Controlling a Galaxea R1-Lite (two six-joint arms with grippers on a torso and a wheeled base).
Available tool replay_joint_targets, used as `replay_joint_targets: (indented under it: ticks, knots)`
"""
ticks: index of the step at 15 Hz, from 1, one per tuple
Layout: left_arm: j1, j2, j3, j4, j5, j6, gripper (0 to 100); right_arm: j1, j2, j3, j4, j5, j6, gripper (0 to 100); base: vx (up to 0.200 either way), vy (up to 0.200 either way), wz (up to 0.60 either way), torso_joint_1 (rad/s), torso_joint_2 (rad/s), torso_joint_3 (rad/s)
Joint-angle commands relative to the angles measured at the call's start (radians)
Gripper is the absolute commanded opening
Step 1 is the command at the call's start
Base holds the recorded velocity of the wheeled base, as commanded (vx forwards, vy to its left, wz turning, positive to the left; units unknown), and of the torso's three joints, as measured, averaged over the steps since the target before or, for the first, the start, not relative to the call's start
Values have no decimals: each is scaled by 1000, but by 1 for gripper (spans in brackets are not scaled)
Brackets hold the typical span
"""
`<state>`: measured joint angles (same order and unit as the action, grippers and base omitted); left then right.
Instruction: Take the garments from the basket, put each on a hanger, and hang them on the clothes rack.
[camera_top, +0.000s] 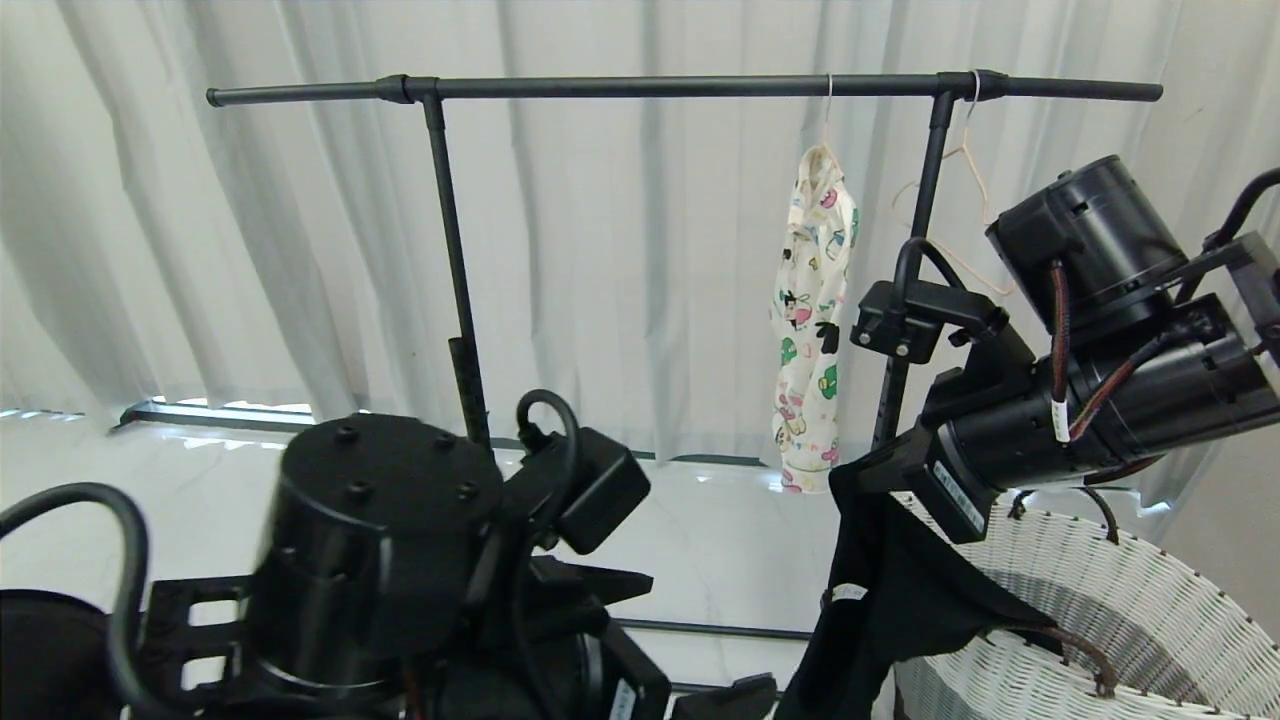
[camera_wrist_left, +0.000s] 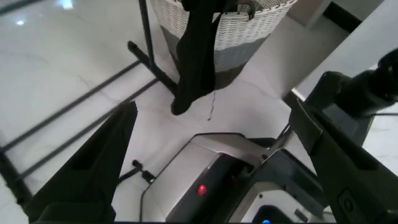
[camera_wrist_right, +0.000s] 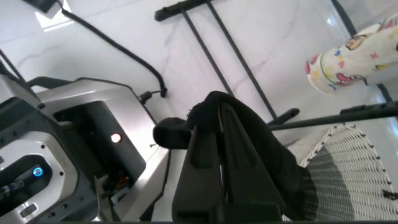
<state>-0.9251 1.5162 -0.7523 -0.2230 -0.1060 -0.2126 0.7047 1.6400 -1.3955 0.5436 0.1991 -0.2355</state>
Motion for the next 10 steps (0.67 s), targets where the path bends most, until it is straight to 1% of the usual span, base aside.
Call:
replay_joint_targets:
  ticks: [1,2,4,7,9,10]
  knots:
    - [-8,187,-137,-1,9,-93,100,6,-2,-2,-1,9,-1,0,0,0,0,0,0,0]
    - [-6,248,-186,-1,31,-128,100,7,-3,-2,-1,22,-1,0,0,0,0,0,0,0]
    - [-4,352,-254,-1,63,-139,100,16,-11,-2,-2,31,2,0,0,0,0,0,0,0]
    - [-4,463,-306,-1,63,-143,100,21,-22,-2,-2,36,10,0,0,0,0,0,0,0]
    - [-4,522,-355,-1,63,-182,100,21,-34,1,-2,52,12,0,0,0,0,0,0,0]
    - [-4,539,-366,1,63,-185,100,21,-37,3,-2,55,12,0,0,0,0,0,0,0]
